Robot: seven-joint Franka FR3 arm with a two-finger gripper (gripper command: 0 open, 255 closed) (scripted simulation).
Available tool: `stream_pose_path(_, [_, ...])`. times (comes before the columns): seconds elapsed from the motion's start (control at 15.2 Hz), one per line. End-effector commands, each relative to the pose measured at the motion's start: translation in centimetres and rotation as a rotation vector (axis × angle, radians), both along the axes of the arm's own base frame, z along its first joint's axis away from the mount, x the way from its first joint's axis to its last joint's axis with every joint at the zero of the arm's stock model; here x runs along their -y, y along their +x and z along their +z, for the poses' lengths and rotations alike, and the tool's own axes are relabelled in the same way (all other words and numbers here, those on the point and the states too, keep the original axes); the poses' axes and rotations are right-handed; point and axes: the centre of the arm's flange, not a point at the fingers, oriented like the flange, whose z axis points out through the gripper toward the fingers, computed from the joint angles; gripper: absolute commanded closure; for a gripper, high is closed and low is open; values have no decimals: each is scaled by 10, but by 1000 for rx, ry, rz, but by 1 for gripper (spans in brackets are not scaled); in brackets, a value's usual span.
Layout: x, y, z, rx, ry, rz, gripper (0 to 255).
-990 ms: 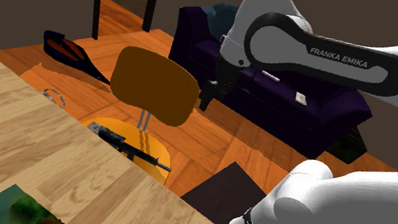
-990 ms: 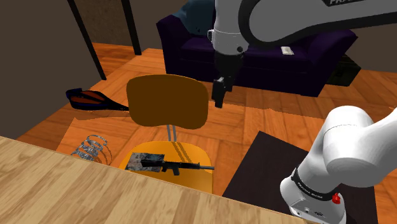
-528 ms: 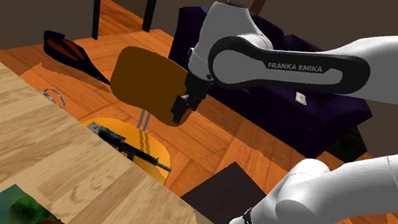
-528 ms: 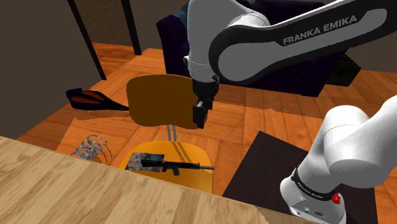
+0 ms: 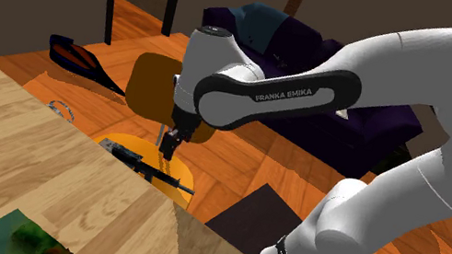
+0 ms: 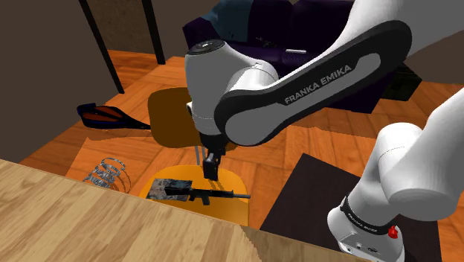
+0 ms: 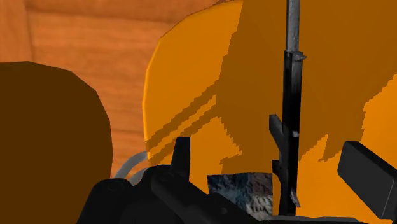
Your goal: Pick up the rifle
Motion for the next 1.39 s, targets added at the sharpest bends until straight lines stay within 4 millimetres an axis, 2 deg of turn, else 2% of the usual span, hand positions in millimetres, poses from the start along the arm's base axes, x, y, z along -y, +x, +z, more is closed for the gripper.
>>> stream_pose_path(0.0, [-19, 7, -19, -2, 4, 37, 0])
stream_pose_path(0.26, [-52, 14, -49, -8, 6, 99, 0])
stream_pose_path(0.73, [-52, 14, -86, -8, 6, 99, 0])
stream_pose_path(0.86, [-52, 14, -89, -8, 6, 99, 0])
stream_pose_path(0.92, [-52, 14, -89, -9, 6, 99, 255])
stream_pose_path(1.32, [-53, 14, -89, -9, 6, 99, 255])
